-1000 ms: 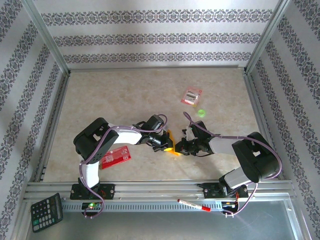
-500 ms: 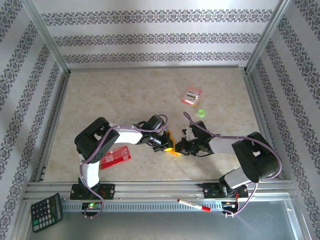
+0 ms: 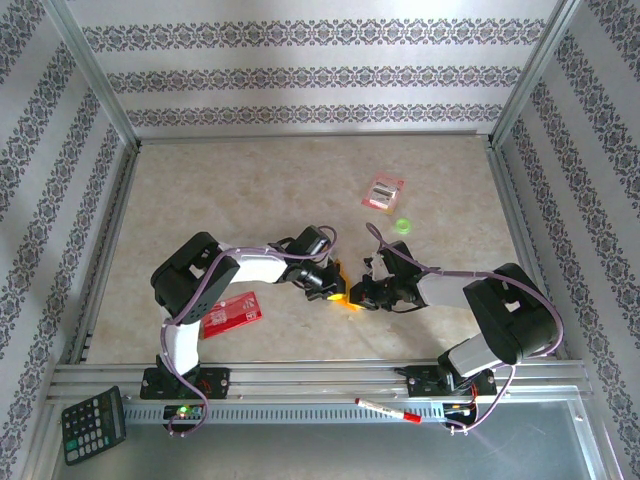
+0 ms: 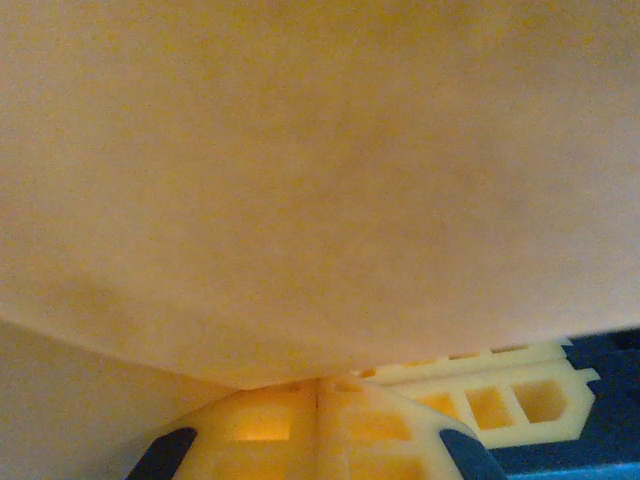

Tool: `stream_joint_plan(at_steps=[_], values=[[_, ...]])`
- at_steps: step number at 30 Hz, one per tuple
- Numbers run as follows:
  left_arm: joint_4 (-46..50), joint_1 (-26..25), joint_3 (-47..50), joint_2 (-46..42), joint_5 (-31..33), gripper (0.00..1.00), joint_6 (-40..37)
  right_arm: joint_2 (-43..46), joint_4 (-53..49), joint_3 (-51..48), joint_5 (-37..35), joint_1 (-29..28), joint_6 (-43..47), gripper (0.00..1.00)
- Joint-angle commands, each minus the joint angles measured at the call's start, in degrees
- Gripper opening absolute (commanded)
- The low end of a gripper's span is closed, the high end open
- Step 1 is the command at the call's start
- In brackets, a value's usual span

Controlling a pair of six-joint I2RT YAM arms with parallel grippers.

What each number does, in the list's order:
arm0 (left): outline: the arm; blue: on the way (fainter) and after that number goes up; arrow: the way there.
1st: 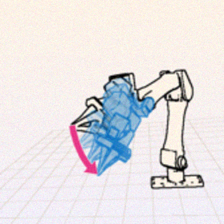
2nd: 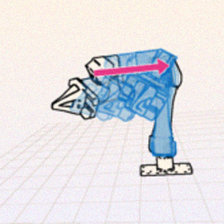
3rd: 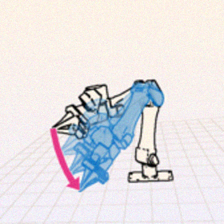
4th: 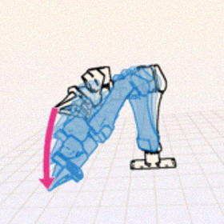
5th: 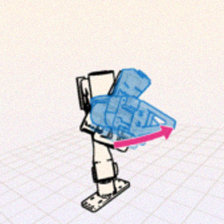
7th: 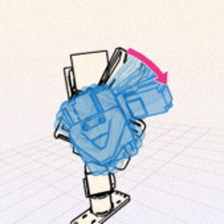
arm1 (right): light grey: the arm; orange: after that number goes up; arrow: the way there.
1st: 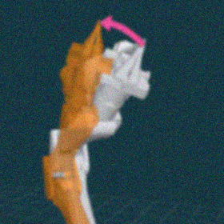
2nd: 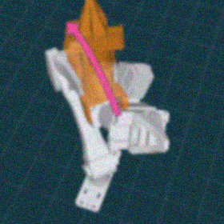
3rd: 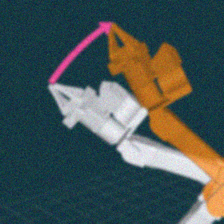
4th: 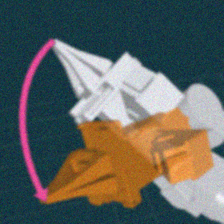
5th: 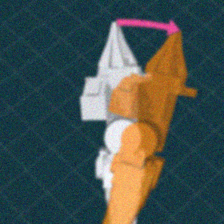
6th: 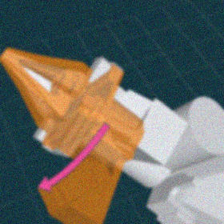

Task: Fold a paper plane with a square sheet of paper (pick it up from the middle)
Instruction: Fourth fold the wing at the center of the table.

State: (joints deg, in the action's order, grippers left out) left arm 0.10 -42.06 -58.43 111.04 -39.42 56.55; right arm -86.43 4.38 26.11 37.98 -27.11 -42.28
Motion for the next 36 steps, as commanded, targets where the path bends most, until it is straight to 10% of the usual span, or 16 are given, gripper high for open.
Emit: stream_joint_plan(at_steps=[1, 36], values=[[2.33, 3.16, -1.76, 1.65, 4.40, 0.00, -2.74, -3.57, -10.05, -2.90, -9.63, 0.04, 0.18, 0.00], [7.40, 15.24, -6.58, 4.89, 4.96, 0.00, -9.58, -3.24, -9.78, -3.44, -9.79, 0.00, -0.43, 0.00]])
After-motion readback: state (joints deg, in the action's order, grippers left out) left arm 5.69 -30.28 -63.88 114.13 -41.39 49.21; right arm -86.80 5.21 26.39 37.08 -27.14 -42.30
